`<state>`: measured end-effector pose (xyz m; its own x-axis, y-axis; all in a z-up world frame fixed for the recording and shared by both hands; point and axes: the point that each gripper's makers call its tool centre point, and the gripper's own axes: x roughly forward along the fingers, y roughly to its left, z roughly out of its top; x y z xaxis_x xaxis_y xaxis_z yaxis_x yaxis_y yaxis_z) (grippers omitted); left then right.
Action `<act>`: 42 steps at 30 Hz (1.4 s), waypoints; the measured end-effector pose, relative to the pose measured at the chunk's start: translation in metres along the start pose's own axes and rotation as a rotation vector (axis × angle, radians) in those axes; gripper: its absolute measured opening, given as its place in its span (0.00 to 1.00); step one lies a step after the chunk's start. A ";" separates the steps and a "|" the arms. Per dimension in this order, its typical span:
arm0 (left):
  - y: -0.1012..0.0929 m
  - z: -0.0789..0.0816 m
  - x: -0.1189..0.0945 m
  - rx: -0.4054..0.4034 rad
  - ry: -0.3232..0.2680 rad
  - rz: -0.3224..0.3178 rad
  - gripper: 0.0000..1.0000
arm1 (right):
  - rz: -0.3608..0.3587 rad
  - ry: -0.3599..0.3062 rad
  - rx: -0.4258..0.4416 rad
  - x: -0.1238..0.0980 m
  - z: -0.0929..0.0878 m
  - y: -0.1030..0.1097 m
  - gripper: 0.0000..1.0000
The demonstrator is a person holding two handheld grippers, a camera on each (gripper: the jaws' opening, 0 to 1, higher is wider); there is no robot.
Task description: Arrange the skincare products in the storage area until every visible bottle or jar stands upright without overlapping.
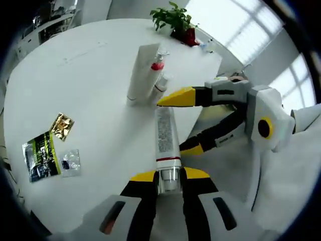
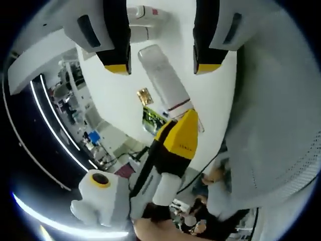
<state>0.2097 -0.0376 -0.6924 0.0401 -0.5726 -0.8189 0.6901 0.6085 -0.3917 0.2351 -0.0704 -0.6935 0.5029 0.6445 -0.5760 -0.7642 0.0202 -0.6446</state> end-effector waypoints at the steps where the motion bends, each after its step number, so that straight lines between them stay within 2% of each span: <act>1: -0.001 0.000 -0.001 0.006 0.007 -0.001 0.23 | -0.004 -0.003 -0.009 0.000 0.001 -0.001 0.46; 7: -0.006 0.003 -0.002 0.026 0.037 -0.016 0.23 | -0.003 -0.007 -0.048 0.002 0.002 -0.003 0.34; 9: -0.006 0.004 -0.002 0.030 0.036 -0.018 0.23 | -0.004 -0.010 -0.042 0.002 0.001 -0.004 0.26; 13: -0.009 0.008 -0.003 0.035 0.025 -0.031 0.23 | 0.002 -0.022 0.004 -0.001 -0.002 -0.005 0.24; 18: -0.013 0.019 -0.006 0.106 -0.044 -0.075 0.24 | -0.007 -0.036 0.048 -0.008 -0.006 -0.005 0.21; 20: -0.014 0.027 -0.008 0.144 -0.080 -0.098 0.24 | 0.006 -0.060 0.098 -0.010 -0.005 -0.003 0.21; 22: -0.018 0.030 -0.012 0.141 -0.099 -0.124 0.24 | 0.006 -0.083 0.144 -0.012 -0.005 -0.003 0.21; 25: -0.026 0.040 -0.019 0.185 -0.170 -0.185 0.23 | 0.027 -0.131 0.243 -0.017 -0.001 -0.002 0.20; 27: -0.034 0.051 -0.028 0.181 -0.245 -0.250 0.23 | 0.059 -0.177 0.341 -0.019 0.002 0.000 0.19; 28: -0.035 0.055 -0.034 0.204 -0.290 -0.287 0.27 | 0.053 -0.187 0.369 -0.020 0.000 -0.002 0.19; 29: -0.039 0.060 -0.037 0.226 -0.330 -0.299 0.35 | 0.046 -0.188 0.378 -0.020 -0.001 -0.004 0.19; 30: -0.041 0.066 -0.042 0.257 -0.378 -0.299 0.43 | 0.049 -0.211 0.439 -0.022 -0.002 -0.005 0.19; 31: -0.041 0.067 -0.043 0.275 -0.396 -0.290 0.50 | 0.042 -0.222 0.461 -0.023 -0.003 -0.007 0.19; 32: -0.040 0.067 -0.044 0.294 -0.402 -0.277 0.55 | 0.034 -0.229 0.478 -0.024 -0.004 -0.009 0.19; 33: -0.041 0.065 -0.043 0.301 -0.396 -0.270 0.57 | 0.031 -0.238 0.501 -0.026 -0.005 -0.011 0.19; 34: -0.043 0.063 -0.042 0.340 -0.389 -0.244 0.57 | 0.035 -0.258 0.536 -0.028 -0.005 -0.013 0.19; 35: -0.043 0.062 -0.041 0.360 -0.390 -0.228 0.57 | 0.037 -0.283 0.580 -0.030 -0.004 -0.015 0.19; 38: -0.052 0.068 -0.044 0.379 -0.456 -0.223 0.59 | 0.057 -0.376 0.709 -0.036 0.005 -0.019 0.19; 40: -0.070 0.078 -0.053 0.369 -0.557 -0.283 0.57 | 0.088 -0.487 0.829 -0.043 0.018 -0.024 0.19; 42: -0.084 0.088 -0.065 0.350 -0.659 -0.340 0.52 | 0.104 -0.570 0.933 -0.049 0.026 -0.031 0.19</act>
<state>0.2123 -0.1001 -0.5693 0.1293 -0.9665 -0.2218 0.9223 0.1994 -0.3311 0.2234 -0.0822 -0.6322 0.3418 0.9302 -0.1337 -0.9177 0.3610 0.1658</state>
